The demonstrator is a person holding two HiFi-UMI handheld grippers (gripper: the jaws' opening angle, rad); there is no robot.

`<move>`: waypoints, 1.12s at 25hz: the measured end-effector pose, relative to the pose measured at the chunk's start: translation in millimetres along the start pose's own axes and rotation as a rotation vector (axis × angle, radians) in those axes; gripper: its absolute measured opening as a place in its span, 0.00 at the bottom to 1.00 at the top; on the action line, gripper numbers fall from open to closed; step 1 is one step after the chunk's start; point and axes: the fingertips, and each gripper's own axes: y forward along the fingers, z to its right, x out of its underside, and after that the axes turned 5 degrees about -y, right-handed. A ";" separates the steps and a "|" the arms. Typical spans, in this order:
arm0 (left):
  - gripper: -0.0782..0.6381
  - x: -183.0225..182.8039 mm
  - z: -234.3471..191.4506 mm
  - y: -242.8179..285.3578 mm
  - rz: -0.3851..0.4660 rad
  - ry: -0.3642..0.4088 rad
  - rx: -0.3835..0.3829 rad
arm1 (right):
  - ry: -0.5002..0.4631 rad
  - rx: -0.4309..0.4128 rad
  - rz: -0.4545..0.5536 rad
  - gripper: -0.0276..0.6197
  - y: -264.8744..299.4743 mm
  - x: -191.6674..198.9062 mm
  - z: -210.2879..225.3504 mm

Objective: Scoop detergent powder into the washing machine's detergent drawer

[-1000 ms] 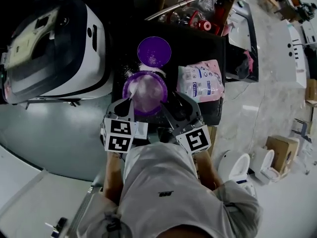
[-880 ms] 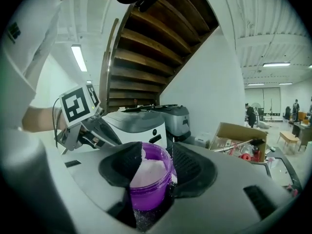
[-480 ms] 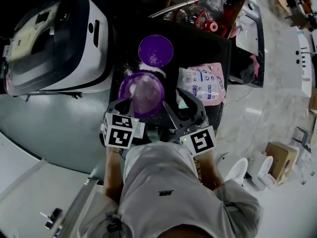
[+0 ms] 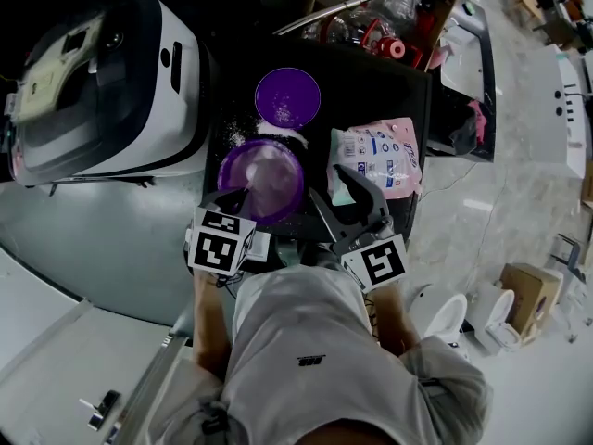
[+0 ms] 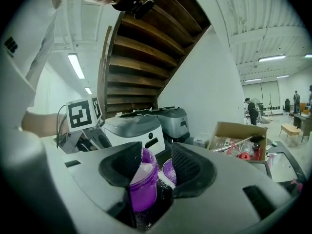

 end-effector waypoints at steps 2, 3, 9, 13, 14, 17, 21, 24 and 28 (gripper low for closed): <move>0.13 -1.7 1.4 -1.1 0.013 -0.032 0.048 | 0.011 0.005 -0.001 0.33 0.6 2.0 2.6; 0.13 -2.6 2.1 -2.2 0.024 -0.053 0.076 | 0.015 0.007 -0.002 0.33 0.9 3.3 3.5; 0.13 -7.2 6.0 -9.9 0.095 -0.150 0.213 | 0.022 0.022 -0.015 0.33 3.3 7.0 2.1; 0.13 -12.5 9.3 -14.0 0.144 -0.190 0.295 | 0.021 0.036 -0.024 0.33 5.9 7.8 -2.2; 0.13 -13.5 9.1 -15.2 0.155 -0.199 0.311 | 0.020 0.040 -0.027 0.33 6.6 8.3 -3.7; 0.13 -15.2 8.2 -18.7 0.186 -0.228 0.365 | 0.015 0.051 -0.039 0.33 8.3 10.5 -9.9; 0.13 -16.0 8.0 -23.8 0.233 -0.250 0.430 | 0.007 0.067 -0.056 0.33 10.4 13.5 -21.4; 0.13 -16.2 6.5 -27.8 0.279 -0.252 0.465 | 0.005 0.085 -0.067 0.33 12.5 14.8 -32.5; 0.13 -12.9 3.9 -32.5 0.339 -0.244 0.502 | 0.004 0.115 -0.080 0.33 15.6 16.5 -50.2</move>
